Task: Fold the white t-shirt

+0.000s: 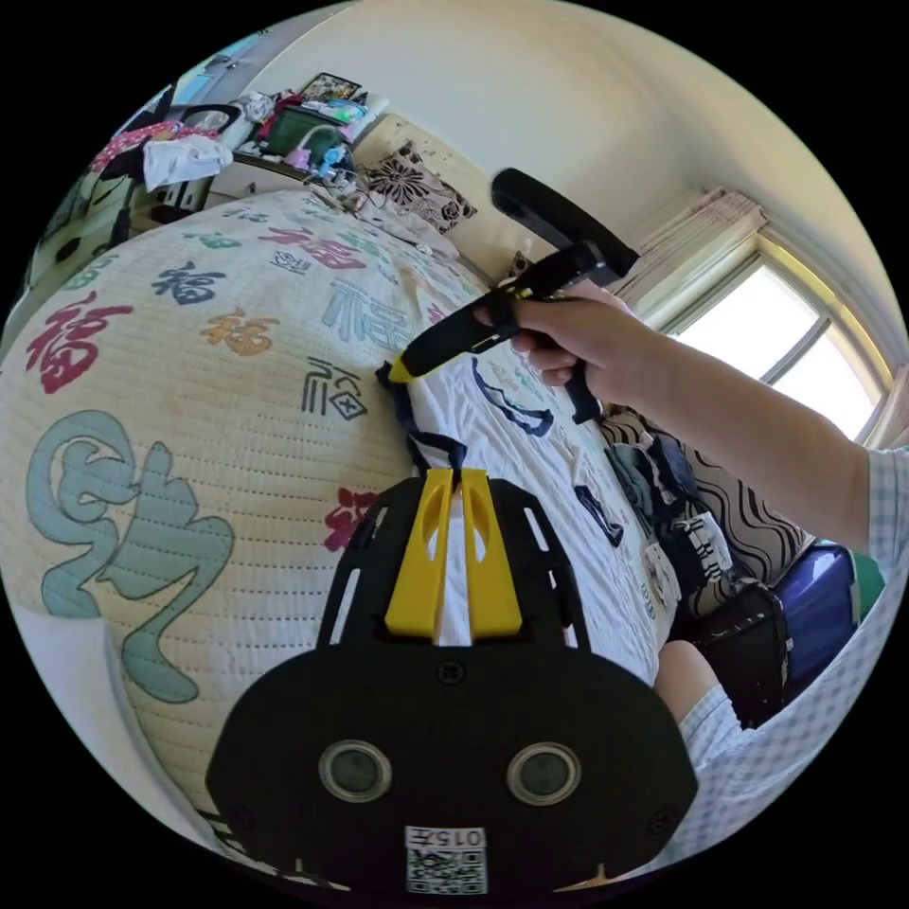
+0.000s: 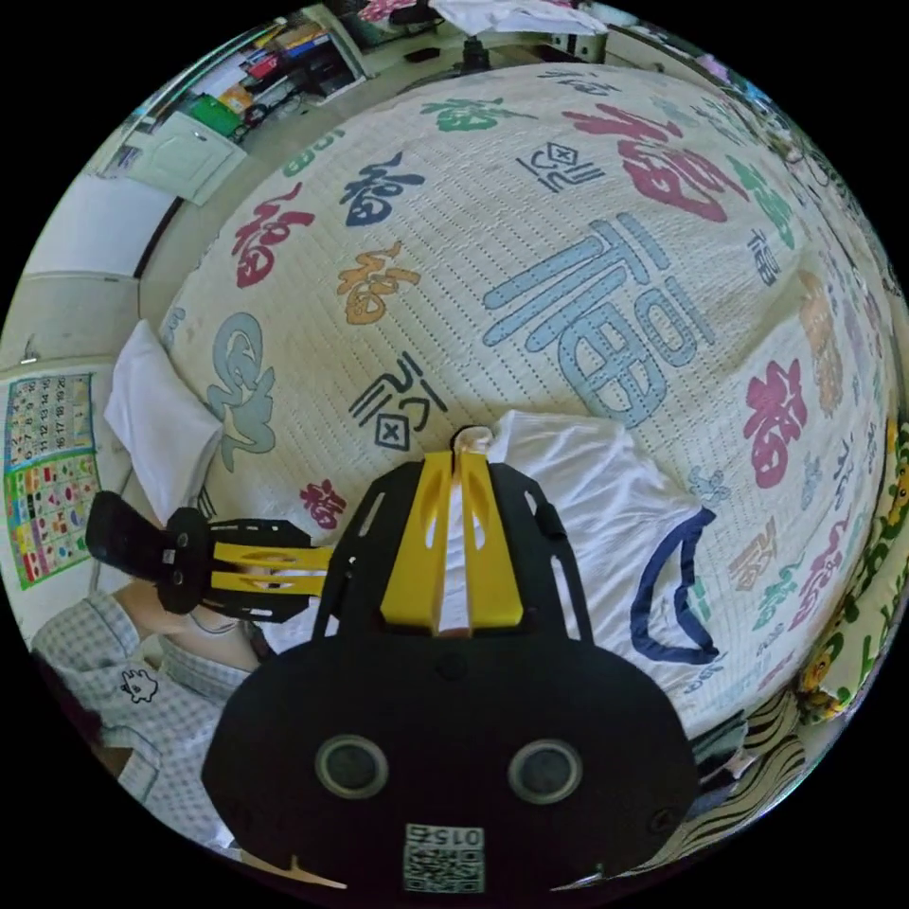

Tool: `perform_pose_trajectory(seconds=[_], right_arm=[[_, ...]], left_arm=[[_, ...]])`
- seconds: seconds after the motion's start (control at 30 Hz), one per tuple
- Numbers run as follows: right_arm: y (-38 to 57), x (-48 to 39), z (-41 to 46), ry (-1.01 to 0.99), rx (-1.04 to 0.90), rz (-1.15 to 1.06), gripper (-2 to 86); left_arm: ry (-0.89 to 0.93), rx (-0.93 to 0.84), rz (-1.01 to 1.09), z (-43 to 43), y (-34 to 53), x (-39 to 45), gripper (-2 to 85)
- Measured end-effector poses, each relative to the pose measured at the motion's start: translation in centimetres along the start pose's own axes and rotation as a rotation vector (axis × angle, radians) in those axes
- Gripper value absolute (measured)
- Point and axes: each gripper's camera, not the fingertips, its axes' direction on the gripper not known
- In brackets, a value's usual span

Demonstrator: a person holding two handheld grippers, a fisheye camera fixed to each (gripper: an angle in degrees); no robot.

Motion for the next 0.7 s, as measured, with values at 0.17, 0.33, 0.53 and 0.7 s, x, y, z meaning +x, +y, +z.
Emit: perform_pose_trajectory(seconds=[0.17,0.33,0.53,0.7], right_arm=[[2.7,3.2,-3.4,-0.256,0.269,0.088,0.5],[11.6,8.2,-3.6,-0.482,0.509,0.187,0.8],[26.4,14.0,3.7,-0.557,0.534,0.452,4.3],[32.4,16.1,5.6,-0.529,0.553,0.534,7.4]], left_arm=[[-0.089,0.101,0.017,-3.2,-0.4,-0.3,-0.4],[-0.07,0.053,0.208,-1.9,-1.4,3.4,-0.2],[-0.01,-0.301,0.393,5.9,-1.7,7.5,1.7],[0.026,-0.269,0.389,5.8,-4.0,8.0,3.5]])
